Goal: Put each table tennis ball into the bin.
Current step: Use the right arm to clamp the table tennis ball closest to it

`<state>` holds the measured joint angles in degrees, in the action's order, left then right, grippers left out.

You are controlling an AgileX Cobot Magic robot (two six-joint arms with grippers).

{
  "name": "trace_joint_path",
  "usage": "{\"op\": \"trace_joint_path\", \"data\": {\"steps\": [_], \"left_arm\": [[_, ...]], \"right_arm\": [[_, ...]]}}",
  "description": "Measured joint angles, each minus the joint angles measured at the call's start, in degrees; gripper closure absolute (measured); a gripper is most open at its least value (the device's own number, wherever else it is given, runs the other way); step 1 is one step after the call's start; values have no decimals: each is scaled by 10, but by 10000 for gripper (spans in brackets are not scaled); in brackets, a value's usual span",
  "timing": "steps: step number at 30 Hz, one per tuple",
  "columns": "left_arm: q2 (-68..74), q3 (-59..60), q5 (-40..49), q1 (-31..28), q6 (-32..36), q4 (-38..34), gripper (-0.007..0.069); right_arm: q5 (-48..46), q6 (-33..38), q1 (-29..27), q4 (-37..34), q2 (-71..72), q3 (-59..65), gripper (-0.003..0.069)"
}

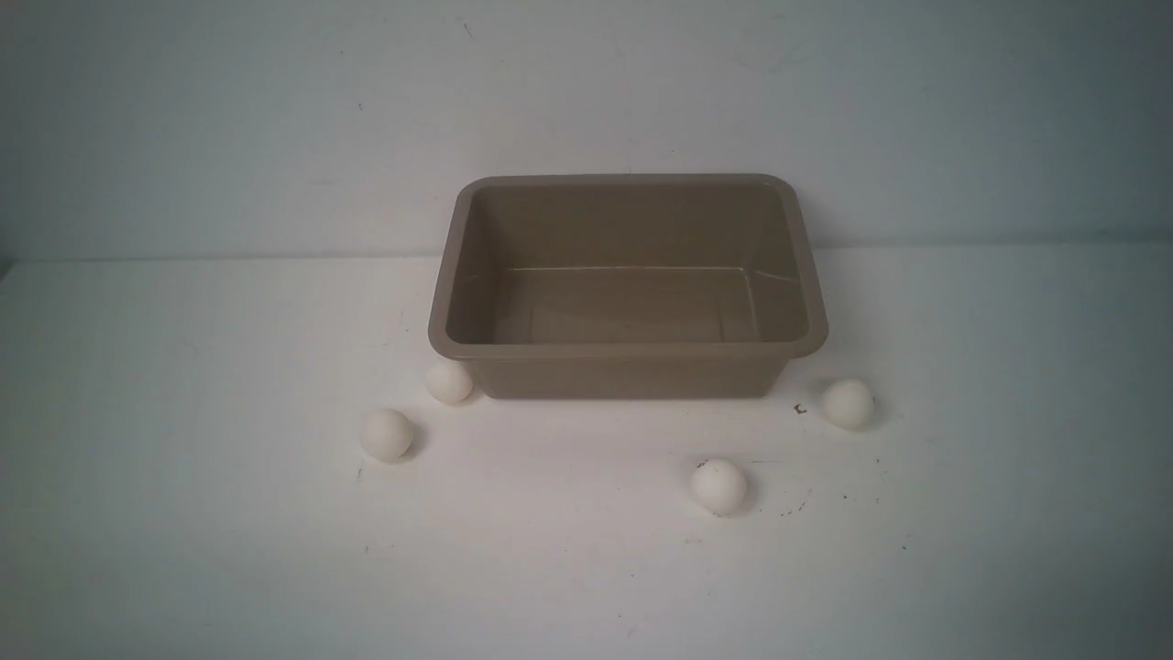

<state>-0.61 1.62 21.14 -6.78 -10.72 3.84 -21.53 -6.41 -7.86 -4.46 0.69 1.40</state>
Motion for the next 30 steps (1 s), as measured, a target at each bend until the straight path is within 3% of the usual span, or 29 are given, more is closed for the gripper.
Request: {"op": "trace_joint_path", "data": {"steps": [7,10,13,19,25,30], "left_arm": [[0,0,0,0,4,59,629],[0,0,-7,0,-15,56,629],[0,0,-59,0,-90,-17,629],[0,0,-140,0,-218,-176,629],[0,0,-157,0,-256,-284,629],[0,0,-166,0,-260,-327,629]], "right_arm": [[5,0,0,-5,0,0,675],[39,-11,0,-48,0,2,675],[118,-44,0,-164,0,2,675],[163,-82,0,-371,0,2,675],[186,-85,0,-476,0,2,675],[191,-76,0,-496,0,2,675]]}}
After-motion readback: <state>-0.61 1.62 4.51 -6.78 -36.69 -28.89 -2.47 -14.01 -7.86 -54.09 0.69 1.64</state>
